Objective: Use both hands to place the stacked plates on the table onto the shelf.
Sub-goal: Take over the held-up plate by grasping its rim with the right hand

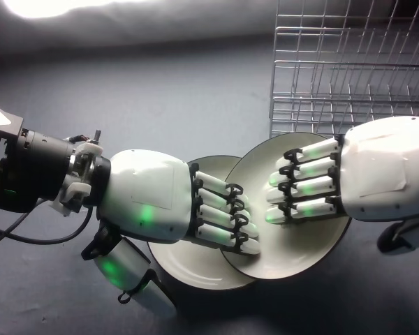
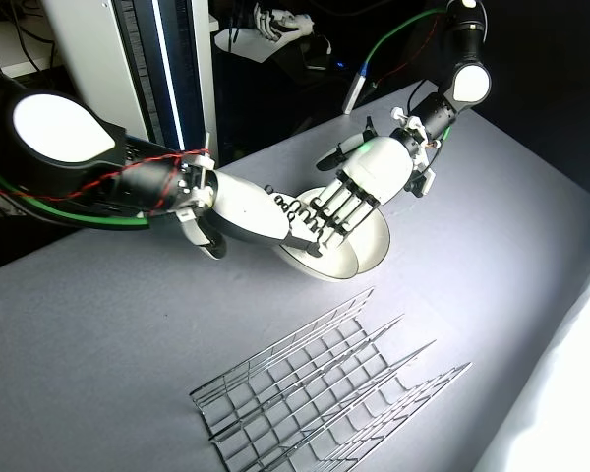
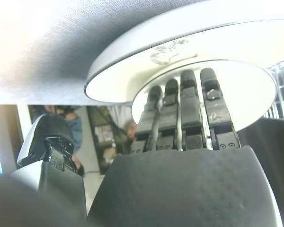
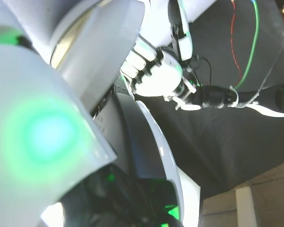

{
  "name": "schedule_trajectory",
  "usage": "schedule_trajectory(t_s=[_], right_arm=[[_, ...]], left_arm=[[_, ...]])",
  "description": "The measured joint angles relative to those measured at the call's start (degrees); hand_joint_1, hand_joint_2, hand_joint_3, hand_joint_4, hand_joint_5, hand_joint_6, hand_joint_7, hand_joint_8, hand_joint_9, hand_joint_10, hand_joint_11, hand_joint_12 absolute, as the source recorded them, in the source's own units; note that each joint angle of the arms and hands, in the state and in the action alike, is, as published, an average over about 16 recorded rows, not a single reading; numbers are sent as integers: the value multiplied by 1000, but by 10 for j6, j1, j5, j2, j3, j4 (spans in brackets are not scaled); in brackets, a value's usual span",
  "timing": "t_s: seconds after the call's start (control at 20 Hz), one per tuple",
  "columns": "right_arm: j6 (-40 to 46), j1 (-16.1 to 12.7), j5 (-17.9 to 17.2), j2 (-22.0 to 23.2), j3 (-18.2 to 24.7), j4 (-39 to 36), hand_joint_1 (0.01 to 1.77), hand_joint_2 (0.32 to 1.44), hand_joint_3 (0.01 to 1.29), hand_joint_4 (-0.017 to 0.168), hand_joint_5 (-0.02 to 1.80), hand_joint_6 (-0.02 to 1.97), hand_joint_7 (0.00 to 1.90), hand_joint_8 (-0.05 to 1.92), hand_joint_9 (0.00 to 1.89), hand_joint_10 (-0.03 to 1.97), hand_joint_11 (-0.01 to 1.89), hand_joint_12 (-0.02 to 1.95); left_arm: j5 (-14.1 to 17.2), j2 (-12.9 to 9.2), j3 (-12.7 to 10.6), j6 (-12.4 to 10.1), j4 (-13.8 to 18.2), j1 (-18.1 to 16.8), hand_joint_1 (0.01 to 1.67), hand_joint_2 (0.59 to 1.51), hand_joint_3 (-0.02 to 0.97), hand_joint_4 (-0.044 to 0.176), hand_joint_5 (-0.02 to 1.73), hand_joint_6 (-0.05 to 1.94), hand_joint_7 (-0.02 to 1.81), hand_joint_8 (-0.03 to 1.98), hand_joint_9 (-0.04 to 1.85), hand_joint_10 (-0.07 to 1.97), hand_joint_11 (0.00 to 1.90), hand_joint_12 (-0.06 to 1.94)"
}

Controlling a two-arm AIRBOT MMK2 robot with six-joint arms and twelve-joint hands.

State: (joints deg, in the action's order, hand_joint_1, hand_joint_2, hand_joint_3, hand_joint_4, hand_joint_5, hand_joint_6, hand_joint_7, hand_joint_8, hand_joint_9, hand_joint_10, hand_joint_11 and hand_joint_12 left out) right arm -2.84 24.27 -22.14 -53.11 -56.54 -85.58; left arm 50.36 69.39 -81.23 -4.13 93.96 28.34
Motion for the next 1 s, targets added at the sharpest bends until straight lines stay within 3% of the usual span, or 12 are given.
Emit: schedule_trajectory(t_s=[0.45, 1.0], right_arm=[[-3, -4, 19, -32, -15, 0, 1007, 1012, 15, 5, 66, 25, 41, 16, 46, 25, 17, 471], [-5, -7, 17, -37, -16, 10, 1109, 1068, 14, -2, 385, 19, 384, 23, 354, 167, 82, 1174]], left_arm=[[4, 3, -7, -2, -4, -1, 15, 1167, 3, -5, 158, -29, 167, -15, 247, -9, 134, 185], [6, 5, -15, -4, -12, -1, 15, 1164, 3, -2, 188, -28, 200, -14, 270, -9, 154, 186]])
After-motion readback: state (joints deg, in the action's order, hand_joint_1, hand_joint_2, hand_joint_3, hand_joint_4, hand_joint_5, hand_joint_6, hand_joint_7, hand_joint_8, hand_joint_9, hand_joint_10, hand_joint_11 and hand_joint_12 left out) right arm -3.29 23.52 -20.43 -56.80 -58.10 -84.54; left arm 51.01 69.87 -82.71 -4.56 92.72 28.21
